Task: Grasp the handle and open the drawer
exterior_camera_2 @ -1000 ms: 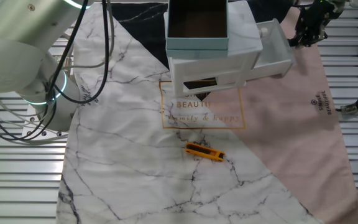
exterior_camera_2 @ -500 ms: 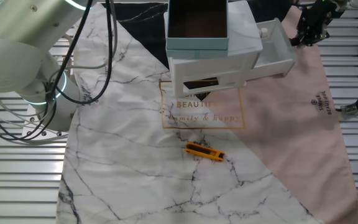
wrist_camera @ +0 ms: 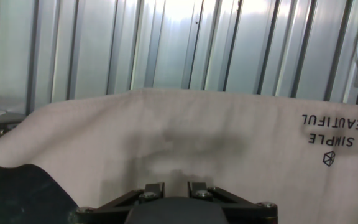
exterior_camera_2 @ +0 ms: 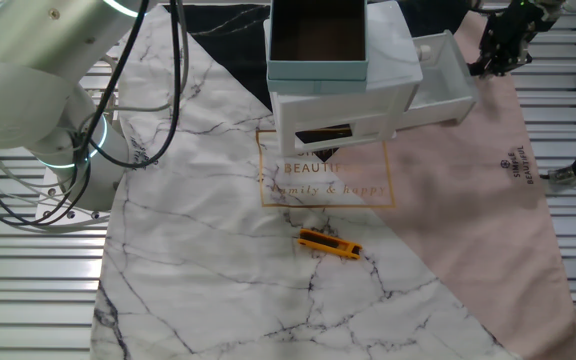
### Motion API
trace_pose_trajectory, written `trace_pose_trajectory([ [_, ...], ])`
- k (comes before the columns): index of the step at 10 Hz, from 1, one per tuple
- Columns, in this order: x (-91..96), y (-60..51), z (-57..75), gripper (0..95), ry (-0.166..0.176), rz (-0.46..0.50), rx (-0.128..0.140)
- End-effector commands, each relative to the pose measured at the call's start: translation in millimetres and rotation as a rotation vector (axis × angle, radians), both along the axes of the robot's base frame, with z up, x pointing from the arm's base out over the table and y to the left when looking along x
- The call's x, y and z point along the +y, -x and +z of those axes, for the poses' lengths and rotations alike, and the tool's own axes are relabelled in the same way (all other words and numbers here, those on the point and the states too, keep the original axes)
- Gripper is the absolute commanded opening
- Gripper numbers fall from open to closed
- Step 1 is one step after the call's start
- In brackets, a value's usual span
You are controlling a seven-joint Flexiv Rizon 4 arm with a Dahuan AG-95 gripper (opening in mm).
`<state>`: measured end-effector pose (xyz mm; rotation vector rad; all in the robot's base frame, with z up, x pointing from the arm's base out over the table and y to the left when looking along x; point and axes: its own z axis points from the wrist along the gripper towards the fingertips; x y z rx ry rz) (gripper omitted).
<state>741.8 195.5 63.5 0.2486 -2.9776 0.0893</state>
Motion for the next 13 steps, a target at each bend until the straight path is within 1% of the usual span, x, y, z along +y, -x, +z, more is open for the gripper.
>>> trace_pose_trajectory([
  [1,1.3,-3.5,-0.5,0.0,0.001,-0.001,0.005],
  [3,1.6,-5.3,-1.4,0.0,0.002,-0.001,-0.003],
  [6,1.5,-5.6,-1.7,0.0,0.000,-0.004,-0.020],
  [8,1.5,-5.7,-1.7,0.0,-0.002,-0.004,-0.042],
  [13,1.7,-5.9,-1.5,0.0,-0.004,-0.004,-0.047],
])
